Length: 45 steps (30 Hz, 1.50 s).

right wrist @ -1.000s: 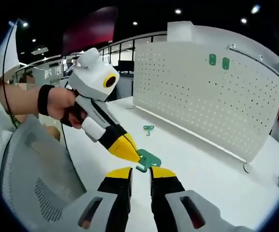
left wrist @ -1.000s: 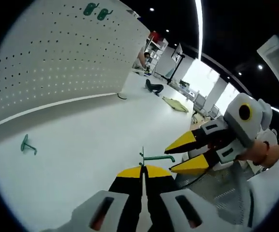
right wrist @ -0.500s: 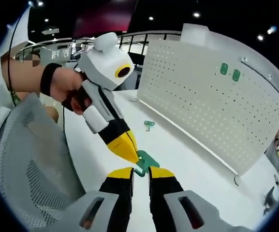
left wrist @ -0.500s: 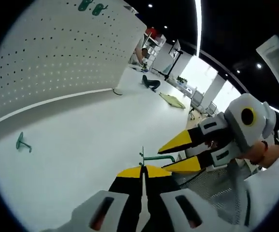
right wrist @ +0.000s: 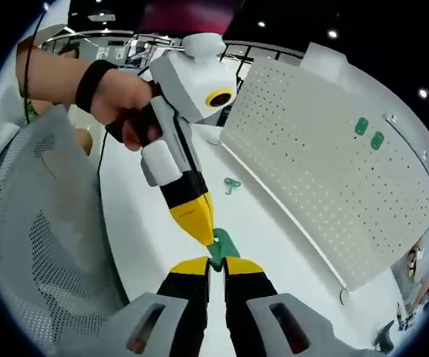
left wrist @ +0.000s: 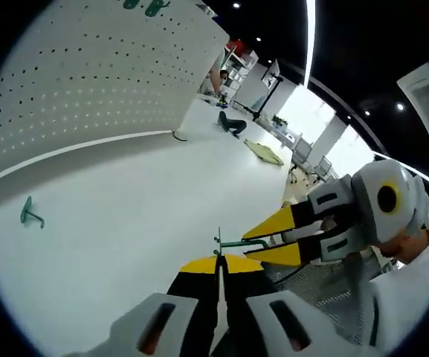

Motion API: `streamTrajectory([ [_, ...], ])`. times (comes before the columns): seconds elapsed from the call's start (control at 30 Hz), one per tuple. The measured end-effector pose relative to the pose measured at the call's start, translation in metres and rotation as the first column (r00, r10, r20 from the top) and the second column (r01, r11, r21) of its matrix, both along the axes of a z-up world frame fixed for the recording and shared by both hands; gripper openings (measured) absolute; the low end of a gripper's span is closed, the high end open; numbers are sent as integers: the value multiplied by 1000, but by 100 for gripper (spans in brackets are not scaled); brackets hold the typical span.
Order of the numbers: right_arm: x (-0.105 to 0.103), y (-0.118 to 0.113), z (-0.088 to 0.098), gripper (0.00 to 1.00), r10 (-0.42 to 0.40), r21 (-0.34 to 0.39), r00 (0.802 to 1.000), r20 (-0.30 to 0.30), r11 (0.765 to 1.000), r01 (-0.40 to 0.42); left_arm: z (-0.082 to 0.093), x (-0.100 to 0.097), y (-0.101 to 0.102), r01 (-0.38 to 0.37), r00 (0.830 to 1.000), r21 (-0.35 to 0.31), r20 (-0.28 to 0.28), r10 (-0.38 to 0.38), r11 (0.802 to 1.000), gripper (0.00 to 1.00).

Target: Insert the hook assembly into the mounting plate slot until the hook locks in place.

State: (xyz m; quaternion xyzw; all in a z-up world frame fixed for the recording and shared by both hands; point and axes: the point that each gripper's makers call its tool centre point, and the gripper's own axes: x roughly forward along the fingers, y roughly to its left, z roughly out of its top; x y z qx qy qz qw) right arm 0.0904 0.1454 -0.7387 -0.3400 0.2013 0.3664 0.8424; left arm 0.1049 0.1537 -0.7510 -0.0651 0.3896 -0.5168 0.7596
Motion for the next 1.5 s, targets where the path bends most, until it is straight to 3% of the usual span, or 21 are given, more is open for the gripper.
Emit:
streamTrajectory([
  [0.13,0,0,-1,3,30,-72,999,28,997,-28,1,0,0,1,1000,-1,-10,-1,1000,1],
  [0.43,0,1,0,2,34,-87,998,45,996,-30,1,0,1,8,1000,-5,-15,-8,1000,2],
  [0.47,0,0,0,2,33,-91,998,48,995,-28,2,-1,1,13,1000,-6,-5,-13,1000,2],
  [0.53,0,0,0,1,22,-87,999,45,996,-18,3,0,0,71,992,10,100,-71,997,2],
  [0.6,0,-1,-1,1,19,-97,999,48,995,-14,2,-2,-2,101,981,32,164,-105,994,3],
  [0.7,0,-1,0,1,14,-98,999,49,995,-10,2,-3,-2,94,985,24,143,-96,995,3],
  [1.03,6,2,10,1,-49,-13,998,41,999,49,10,2,7,81,977,5,197,-80,997,8],
  [1.13,6,4,12,1,-57,2,998,37,998,57,14,4,10,67,979,-14,196,-63,998,14],
  [1.2,7,5,13,1,-67,12,997,38,998,67,15,5,13,63,973,-1,224,-61,998,17],
  [1.5,9,12,22,1,-102,93,995,18,991,100,27,6,21,58,964,-42,264,-44,997,23],
])
